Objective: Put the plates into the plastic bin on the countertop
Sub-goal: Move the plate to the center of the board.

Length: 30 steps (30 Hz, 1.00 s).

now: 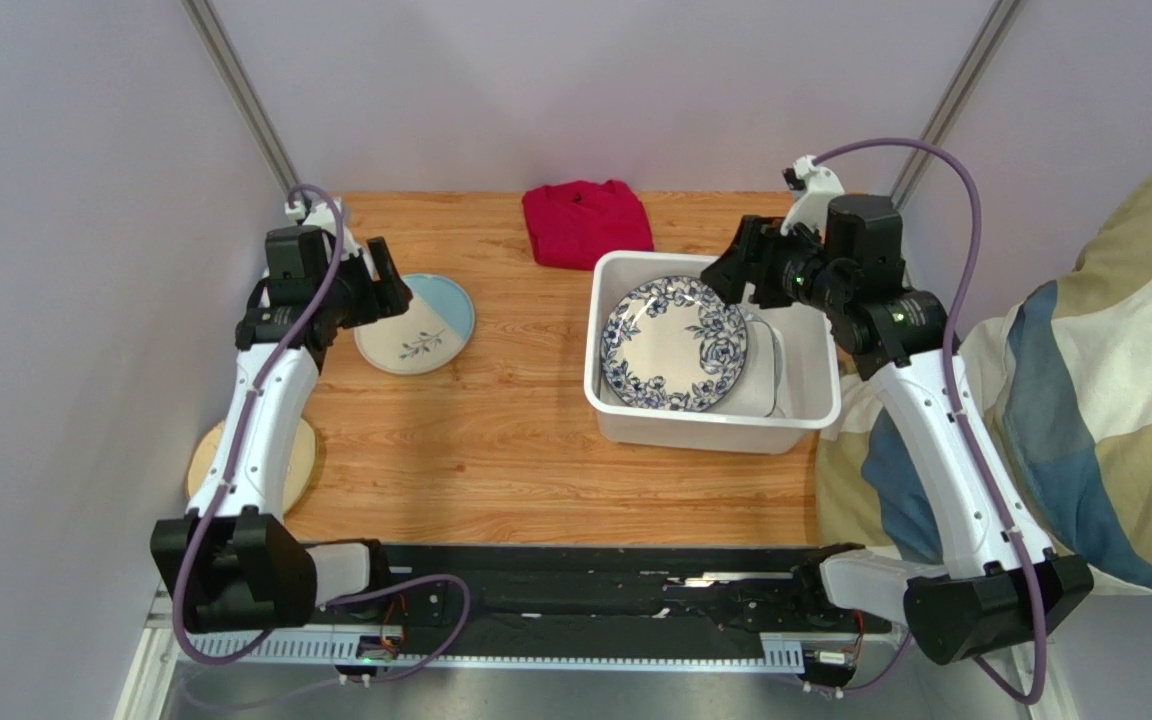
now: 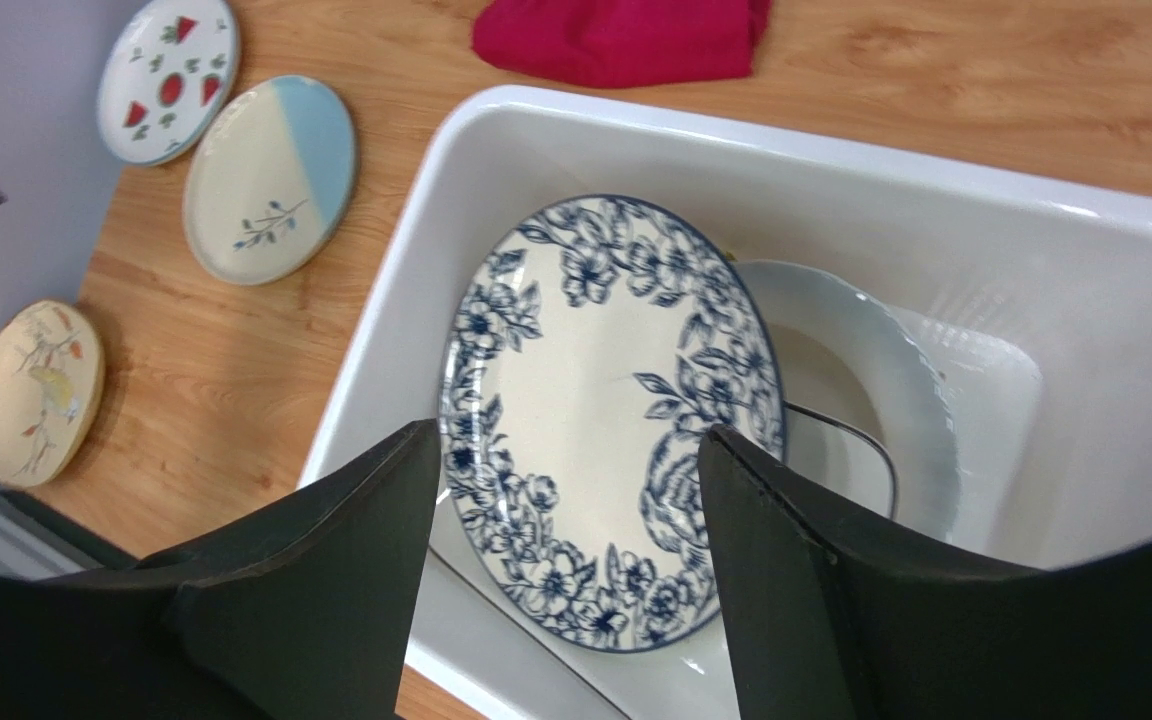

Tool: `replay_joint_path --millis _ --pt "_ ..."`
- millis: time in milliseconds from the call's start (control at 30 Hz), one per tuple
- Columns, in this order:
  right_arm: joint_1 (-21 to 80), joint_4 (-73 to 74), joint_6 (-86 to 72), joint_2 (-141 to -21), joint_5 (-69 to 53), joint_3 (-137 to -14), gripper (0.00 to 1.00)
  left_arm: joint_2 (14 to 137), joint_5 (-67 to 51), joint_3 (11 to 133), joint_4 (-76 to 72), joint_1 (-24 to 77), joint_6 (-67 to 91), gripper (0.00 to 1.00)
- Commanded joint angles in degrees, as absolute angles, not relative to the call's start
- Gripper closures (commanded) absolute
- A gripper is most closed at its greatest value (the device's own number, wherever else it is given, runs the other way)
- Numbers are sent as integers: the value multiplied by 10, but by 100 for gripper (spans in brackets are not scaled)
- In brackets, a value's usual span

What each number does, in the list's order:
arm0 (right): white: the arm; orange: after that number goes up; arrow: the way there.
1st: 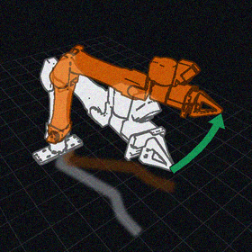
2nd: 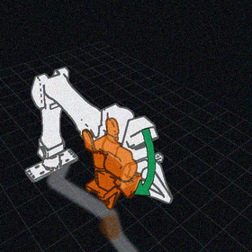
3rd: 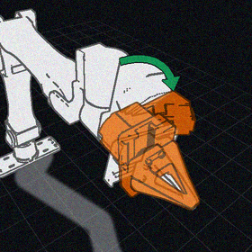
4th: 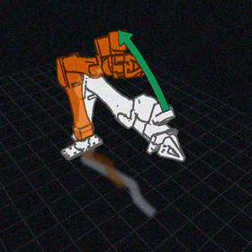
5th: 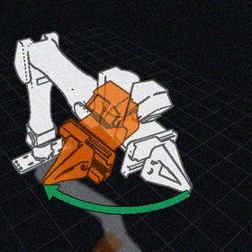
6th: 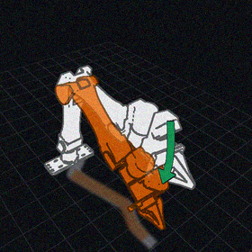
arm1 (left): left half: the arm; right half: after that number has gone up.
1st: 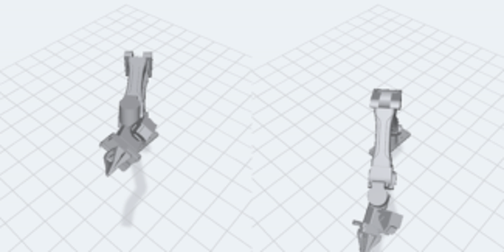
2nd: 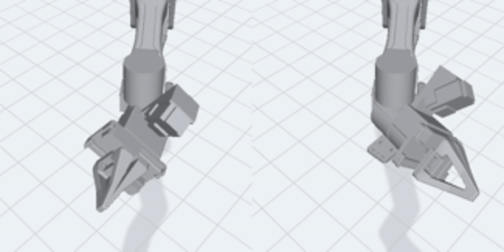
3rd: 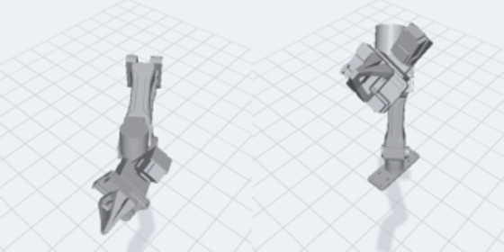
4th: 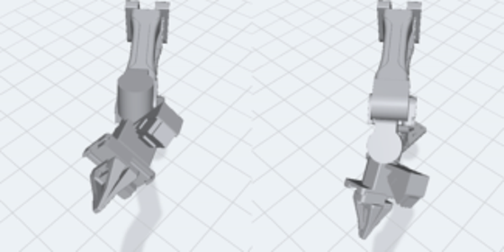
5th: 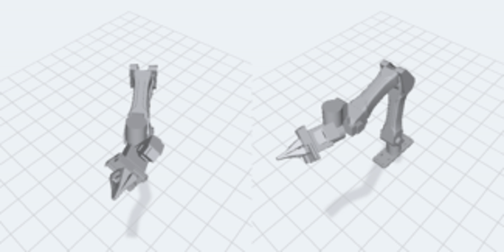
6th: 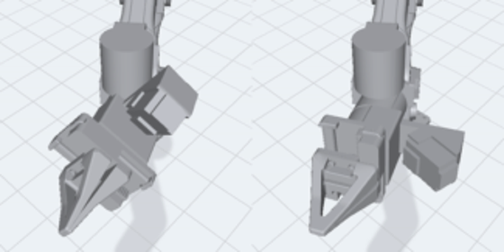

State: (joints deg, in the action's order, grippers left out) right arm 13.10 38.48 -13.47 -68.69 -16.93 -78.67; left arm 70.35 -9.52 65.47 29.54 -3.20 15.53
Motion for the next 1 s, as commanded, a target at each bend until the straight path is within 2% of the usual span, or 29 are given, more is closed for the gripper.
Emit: replay_joint_path --millis 0,200,433,667,967 --pt "216 347 -138 -718 -185 -865 33 725 -153 655 269 -83 176 20" --pt "347 328 -137 -817 -178 -939 33 705 -145 650 276 -103 173 20" --pt "455 304 -159 -993 -181 -1072 34 659 -133 635 278 -104 176 20" --pt "486 299 -223 -1160 -199 -1187 35 637 -182 633 271 -103 187 21" --pt "491 282 -303 -1311 -101 -1252 38 618 -134 635 295 -103 182 21"
